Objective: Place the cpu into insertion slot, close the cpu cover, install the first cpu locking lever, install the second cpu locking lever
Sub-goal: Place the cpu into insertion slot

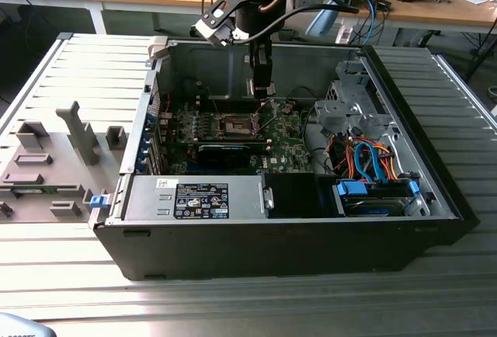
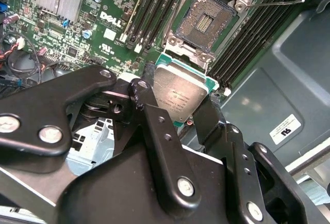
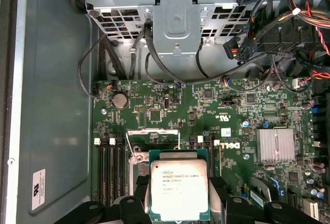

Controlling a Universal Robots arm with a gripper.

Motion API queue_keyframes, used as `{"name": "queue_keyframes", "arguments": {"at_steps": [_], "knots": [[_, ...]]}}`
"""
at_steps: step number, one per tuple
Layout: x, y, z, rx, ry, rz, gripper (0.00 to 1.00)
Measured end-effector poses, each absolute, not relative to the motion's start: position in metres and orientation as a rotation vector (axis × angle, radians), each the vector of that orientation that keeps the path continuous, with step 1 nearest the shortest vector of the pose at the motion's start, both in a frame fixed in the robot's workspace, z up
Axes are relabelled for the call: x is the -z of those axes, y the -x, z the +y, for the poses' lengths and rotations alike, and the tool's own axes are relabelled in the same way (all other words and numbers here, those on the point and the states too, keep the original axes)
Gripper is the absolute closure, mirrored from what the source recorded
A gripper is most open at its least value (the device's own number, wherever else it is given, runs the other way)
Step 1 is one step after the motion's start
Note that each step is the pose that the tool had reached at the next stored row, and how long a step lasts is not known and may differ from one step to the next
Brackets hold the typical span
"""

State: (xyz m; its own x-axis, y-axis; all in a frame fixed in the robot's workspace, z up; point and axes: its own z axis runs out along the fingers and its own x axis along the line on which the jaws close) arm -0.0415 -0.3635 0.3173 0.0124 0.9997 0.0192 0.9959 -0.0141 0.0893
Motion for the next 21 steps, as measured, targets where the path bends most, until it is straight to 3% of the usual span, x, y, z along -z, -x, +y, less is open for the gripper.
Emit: {"name": "queue_keyframes", "arguments": {"at_steps": [21], "knots": [[-0.3118,0.0415,-0.3635,-0.118,-2.199,2.17,0.45]]}}
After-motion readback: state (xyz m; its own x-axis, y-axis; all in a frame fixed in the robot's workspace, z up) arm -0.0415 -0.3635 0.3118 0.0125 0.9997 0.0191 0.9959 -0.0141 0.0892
